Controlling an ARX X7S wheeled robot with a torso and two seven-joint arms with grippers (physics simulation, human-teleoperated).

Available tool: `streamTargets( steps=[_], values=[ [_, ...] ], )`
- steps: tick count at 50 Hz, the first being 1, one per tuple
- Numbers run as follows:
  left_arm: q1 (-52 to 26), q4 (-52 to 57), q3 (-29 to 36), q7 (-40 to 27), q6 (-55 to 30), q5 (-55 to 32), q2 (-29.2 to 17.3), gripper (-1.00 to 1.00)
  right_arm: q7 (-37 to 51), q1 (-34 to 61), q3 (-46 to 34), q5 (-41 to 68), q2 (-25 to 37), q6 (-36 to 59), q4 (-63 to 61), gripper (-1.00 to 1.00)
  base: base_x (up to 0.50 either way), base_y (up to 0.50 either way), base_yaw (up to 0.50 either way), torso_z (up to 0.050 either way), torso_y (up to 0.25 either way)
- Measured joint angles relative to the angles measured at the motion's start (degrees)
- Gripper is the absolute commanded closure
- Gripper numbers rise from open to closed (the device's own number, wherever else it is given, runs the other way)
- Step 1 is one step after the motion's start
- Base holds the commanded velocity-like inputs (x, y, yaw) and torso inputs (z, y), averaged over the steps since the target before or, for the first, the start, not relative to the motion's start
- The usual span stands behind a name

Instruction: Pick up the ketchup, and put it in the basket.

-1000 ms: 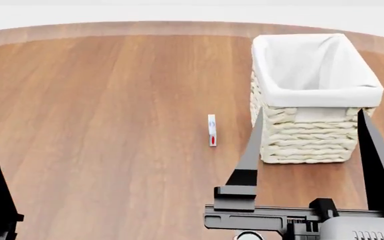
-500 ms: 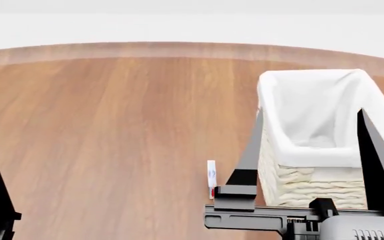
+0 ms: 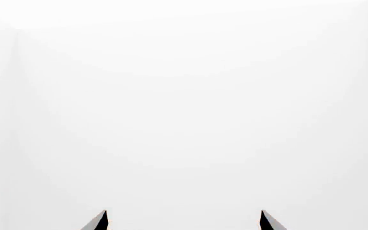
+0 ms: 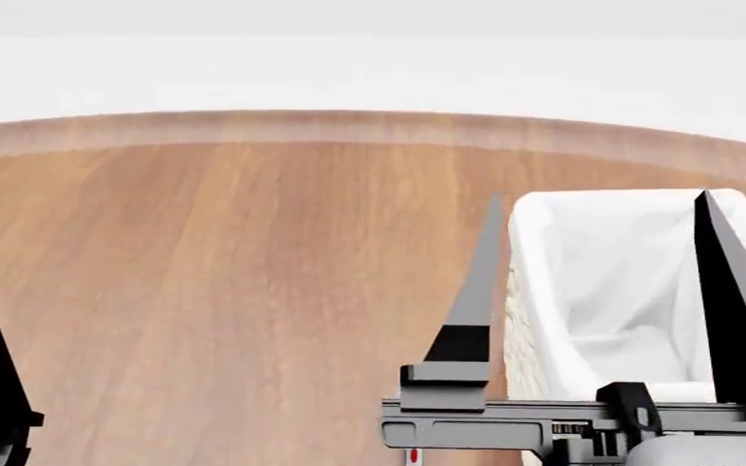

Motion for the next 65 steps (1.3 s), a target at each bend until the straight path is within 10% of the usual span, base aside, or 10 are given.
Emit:
streamTargets(
  steps=[41, 65],
  values=[
    [-0.37, -0.24, 1.02, -2.38, 1.05, -1.51, -1.82, -1.0, 14.69, 1.02, -6.03, 12.18, 11.84, -9.04, 1.25, -1.0, 0.0, -0.49, 0.0, 0.0, 0.0],
    [-0.69, -0.61, 1.3, -3.41, 1.71, -2.38, -2.76, -1.0, 17.02, 2.35, -10.3, 8.14, 14.69, -9.15, 0.9, -1.0, 0.0, 0.0, 0.17, 0.0, 0.0]
  ],
)
